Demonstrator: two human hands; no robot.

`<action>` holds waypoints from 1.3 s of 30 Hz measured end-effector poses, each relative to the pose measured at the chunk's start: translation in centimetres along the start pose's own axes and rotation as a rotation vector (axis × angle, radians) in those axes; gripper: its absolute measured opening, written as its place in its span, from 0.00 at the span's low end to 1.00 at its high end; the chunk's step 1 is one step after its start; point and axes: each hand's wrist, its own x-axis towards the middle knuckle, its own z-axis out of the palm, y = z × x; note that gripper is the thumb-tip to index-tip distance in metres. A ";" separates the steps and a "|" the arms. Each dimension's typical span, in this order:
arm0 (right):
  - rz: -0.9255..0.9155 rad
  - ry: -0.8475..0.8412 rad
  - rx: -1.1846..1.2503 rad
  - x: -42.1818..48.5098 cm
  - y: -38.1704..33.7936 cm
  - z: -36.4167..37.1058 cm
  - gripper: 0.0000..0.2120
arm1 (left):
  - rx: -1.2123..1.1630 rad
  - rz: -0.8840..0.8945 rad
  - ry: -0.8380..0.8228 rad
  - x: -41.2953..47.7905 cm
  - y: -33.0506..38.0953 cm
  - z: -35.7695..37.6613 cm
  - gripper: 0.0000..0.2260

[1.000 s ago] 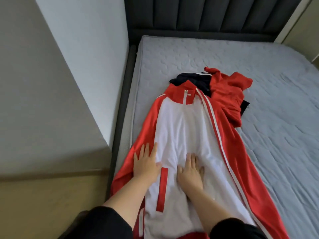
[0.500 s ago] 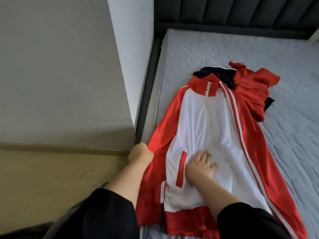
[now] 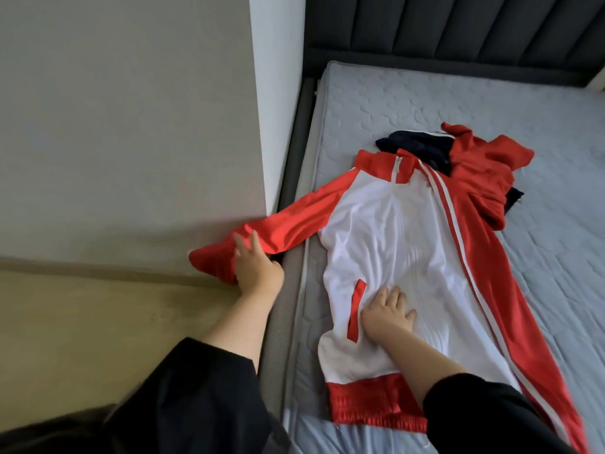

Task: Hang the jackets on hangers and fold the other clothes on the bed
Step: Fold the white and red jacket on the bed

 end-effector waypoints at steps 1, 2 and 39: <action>-0.004 -0.004 0.007 0.1 0.1 0.1 0.29 | 0.067 0.041 -0.102 -0.7 0.0 0.8 0.32; -0.010 -0.012 0.015 0.2 0.2 0.2 0.29 | 0.109 0.085 -0.186 -1.4 0.2 1.7 0.31; -0.420 0.195 0.333 -13.6 12.3 4.0 0.29 | 0.438 0.633 -0.340 -16.9 3.4 2.2 0.25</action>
